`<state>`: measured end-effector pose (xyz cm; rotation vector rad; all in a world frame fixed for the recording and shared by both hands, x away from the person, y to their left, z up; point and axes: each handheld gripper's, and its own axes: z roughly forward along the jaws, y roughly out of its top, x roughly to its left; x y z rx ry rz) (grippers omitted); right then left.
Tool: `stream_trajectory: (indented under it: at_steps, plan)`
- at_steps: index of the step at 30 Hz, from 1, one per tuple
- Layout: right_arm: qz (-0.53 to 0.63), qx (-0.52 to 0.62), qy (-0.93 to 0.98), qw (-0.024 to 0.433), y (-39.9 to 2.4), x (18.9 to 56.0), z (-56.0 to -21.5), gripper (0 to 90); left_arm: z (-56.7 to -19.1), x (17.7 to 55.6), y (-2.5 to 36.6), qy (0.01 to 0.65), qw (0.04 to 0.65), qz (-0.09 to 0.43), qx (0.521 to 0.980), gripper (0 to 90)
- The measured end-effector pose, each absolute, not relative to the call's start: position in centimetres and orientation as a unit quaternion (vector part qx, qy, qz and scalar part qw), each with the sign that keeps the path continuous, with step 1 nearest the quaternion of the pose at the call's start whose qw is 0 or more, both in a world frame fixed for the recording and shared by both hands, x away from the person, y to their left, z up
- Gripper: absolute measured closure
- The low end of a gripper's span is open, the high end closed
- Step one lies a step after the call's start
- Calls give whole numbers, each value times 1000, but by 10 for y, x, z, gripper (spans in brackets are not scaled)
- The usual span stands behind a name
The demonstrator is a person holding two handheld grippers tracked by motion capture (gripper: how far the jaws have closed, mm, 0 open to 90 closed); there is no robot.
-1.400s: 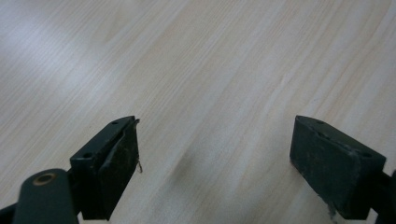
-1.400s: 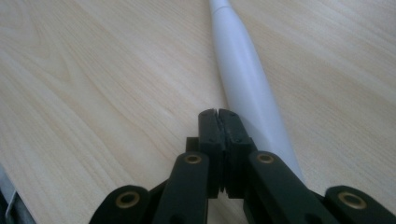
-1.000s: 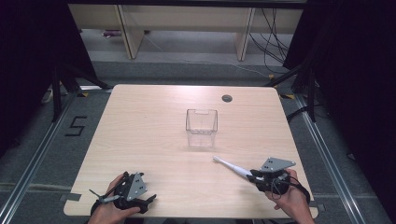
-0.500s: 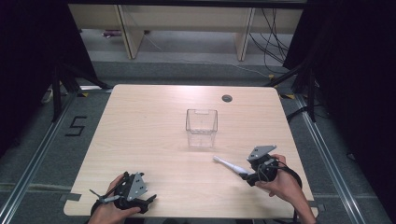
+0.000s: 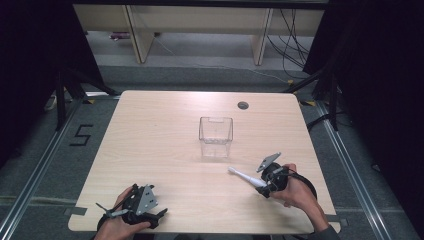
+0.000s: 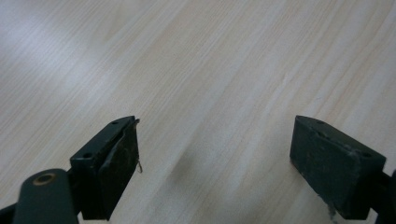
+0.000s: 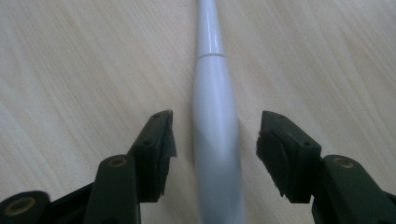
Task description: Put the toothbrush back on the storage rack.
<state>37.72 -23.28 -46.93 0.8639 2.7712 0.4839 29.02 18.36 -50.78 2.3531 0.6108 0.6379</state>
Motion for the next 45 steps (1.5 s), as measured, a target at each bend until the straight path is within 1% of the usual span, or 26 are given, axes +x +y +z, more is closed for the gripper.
stream_trajectory:
  at_steps: [3,5,9,10,12,15,22,30,32,33,35,39,42,43,45]
  plan:
    - [148,293,940,92,-231,378,-471,493,-508,290,184,232,309,241,890,151]
    - [144,290,942,88,-230,380,-472,495,-507,290,184,232,303,239,893,151]
    - [124,287,946,87,-228,383,-474,531,-507,290,184,233,303,243,891,151]
    - [124,274,950,80,-228,385,-474,534,-507,290,184,233,303,243,892,151]
    - [114,284,949,80,-226,384,-474,546,-507,290,184,232,303,243,892,151]
    - [111,287,949,68,-224,386,-475,599,-507,290,184,232,303,243,892,151]
    - [88,286,953,46,-222,390,-475,657,-507,290,184,233,303,242,892,151]
    - [57,287,956,25,-217,395,-473,658,-507,290,184,232,306,241,891,151]
    - [49,289,956,27,-216,395,-473,657,-508,290,184,232,306,241,891,151]
    - [50,281,958,20,-216,397,-473,652,-508,290,184,231,306,241,891,151]
    - [43,284,958,21,-215,398,-474,646,-508,290,184,232,306,241,891,151]
    - [37,273,961,22,-214,400,-474,666,-507,290,184,231,307,240,891,151]
    - [36,285,958,20,-213,399,-473,667,-507,290,184,230,306,236,893,151]
    - [37,281,959,21,-213,399,-473,668,-508,290,183,234,306,249,889,151]
    - [38,297,954,14,-214,398,-472,668,-507,290,184,231,305,238,893,151]
